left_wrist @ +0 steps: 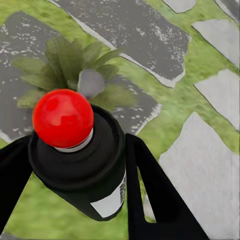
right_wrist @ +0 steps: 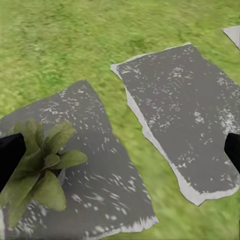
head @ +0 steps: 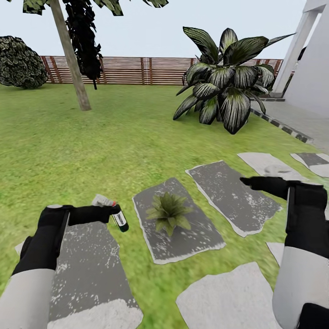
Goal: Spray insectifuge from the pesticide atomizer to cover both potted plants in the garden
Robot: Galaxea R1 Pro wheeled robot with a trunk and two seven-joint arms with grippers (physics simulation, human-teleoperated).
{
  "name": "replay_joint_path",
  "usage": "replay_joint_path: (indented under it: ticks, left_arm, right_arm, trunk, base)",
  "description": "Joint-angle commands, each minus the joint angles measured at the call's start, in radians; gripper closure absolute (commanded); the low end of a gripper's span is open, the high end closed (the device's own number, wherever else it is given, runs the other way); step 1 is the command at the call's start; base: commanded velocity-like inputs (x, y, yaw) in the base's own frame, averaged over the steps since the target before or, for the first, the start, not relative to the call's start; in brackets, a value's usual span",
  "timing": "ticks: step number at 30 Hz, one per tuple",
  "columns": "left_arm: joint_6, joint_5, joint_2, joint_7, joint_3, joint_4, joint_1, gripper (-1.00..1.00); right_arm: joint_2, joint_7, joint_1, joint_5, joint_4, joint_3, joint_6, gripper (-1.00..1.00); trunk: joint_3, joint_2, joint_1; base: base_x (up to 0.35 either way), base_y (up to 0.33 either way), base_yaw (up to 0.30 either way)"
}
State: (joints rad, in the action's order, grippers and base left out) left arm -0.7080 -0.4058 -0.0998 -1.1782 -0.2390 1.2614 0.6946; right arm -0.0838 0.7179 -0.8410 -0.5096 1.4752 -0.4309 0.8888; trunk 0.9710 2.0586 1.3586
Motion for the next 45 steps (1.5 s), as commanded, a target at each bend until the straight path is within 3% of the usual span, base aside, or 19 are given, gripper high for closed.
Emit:
replay_joint_path:
  ticks: [1,3,5,6,11,13,15,19,21,24,27,30,36,39,40,42,45]
  left_arm:
    - [-0.007,-0.009,0.000,-0.042,0.017,0.001,0.004,1.00]
    - [-0.005,-0.009,0.000,-0.102,0.055,0.001,0.006,1.00]
    - [0.003,-0.009,0.000,-0.160,0.079,0.000,0.007,1.00]
    - [0.005,-0.008,0.000,-0.183,0.083,0.000,0.007,1.00]
    - [0.039,-0.008,0.000,-0.343,0.091,0.000,0.008,1.00]
    - [0.089,-0.008,0.000,-0.381,0.123,0.000,0.008,1.00]
    - [0.118,-0.009,0.000,-0.393,0.214,0.000,0.008,1.00]
    - [0.132,-0.012,0.000,-0.393,0.428,0.001,0.012,1.00]
    - [0.133,-0.010,0.002,-0.393,0.530,-0.002,0.050,1.00]
    - [0.130,-0.012,0.003,-0.393,0.609,-0.006,0.089,1.00]
    - [0.130,-0.012,0.003,-0.393,0.680,-0.007,0.146,1.00]
    - [0.132,-0.012,0.003,-0.393,0.701,-0.008,0.163,1.00]
    - [0.176,-0.011,-0.002,-0.393,0.704,-0.008,0.166,1.00]
    - [0.221,-0.011,-0.027,-0.393,0.701,-0.009,0.166,1.00]
    - [0.233,-0.011,-0.036,-0.393,0.699,-0.009,0.166,1.00]
    - [0.258,-0.009,-0.057,-0.393,0.697,-0.009,0.166,1.00]
    - [0.280,-0.008,-0.066,-0.393,0.696,-0.010,0.165,1.00]
  right_arm:
    - [0.000,0.035,-0.001,-0.008,0.000,0.004,0.006,-1.00]
    - [-0.001,0.151,-0.001,-0.001,-0.001,0.035,0.035,-1.00]
    - [-0.002,0.309,-0.001,0.002,-0.007,0.094,0.087,-1.00]
    - [-0.002,0.353,-0.002,0.003,-0.009,0.112,0.099,-1.00]
    - [-0.001,0.437,-0.012,0.006,-0.014,0.173,0.120,-1.00]
    - [0.002,0.497,-0.030,0.043,-0.014,0.231,0.121,-1.00]
    - [0.002,0.559,-0.072,0.087,-0.013,0.289,0.122,-1.00]
    - [0.005,0.590,-0.097,0.141,-0.013,0.344,0.122,-1.00]
    - [0.008,0.594,-0.100,0.150,-0.010,0.479,0.121,-1.00]
    - [0.008,0.595,-0.101,0.154,-0.008,0.592,0.121,-1.00]
    - [0.008,0.595,-0.101,0.156,-0.007,0.624,0.121,-1.00]
    - [0.003,0.596,-0.101,0.160,-0.007,0.631,0.120,-1.00]
    - [0.001,0.597,-0.101,0.161,-0.007,0.633,0.118,-1.00]
    - [0.001,0.597,-0.101,0.161,-0.007,0.639,0.114,-1.00]
    - [0.001,0.597,-0.101,0.161,-0.007,0.651,0.113,-1.00]
    - [0.000,0.596,-0.101,0.161,-0.007,0.714,0.110,-1.00]
    - [-0.001,0.595,-0.101,0.161,-0.007,0.767,0.107,-1.00]
  trunk:
    - [0.001,0.000,0.000]
    - [0.001,0.000,0.000]
    - [0.001,0.000,0.000]
    - [0.001,0.000,0.000]
    - [0.001,0.000,0.000]
    - [0.001,0.000,0.000]
    - [0.001,0.000,0.000]
    - [0.001,0.000,0.000]
    - [0.001,0.000,0.000]
    - [0.001,0.000,0.000]
    - [0.001,0.000,0.000]
    - [0.001,0.000,0.000]
    - [0.001,0.000,0.000]
    - [0.001,0.000,0.000]
    - [0.001,0.000,0.000]
    - [0.001,0.000,0.000]
    - [0.001,0.000,0.000]
  base:
    - [0.000,0.000,0.000]
    - [0.000,0.000,0.000]
    - [0.000,0.000,0.000]
    - [0.000,0.000,0.000]
    - [0.000,0.000,0.000]
    - [0.000,0.000,0.000]
    - [0.000,0.000,0.000]
    - [0.000,0.000,0.000]
    - [0.000,0.000,0.000]
    - [0.000,0.000,0.000]
    - [0.000,0.000,0.000]
    - [0.000,0.000,0.000]
    - [0.000,0.000,0.000]
    - [0.000,0.000,0.000]
    - [0.000,0.000,0.000]
    - [0.000,0.000,0.000]
    - [0.000,0.000,0.000]
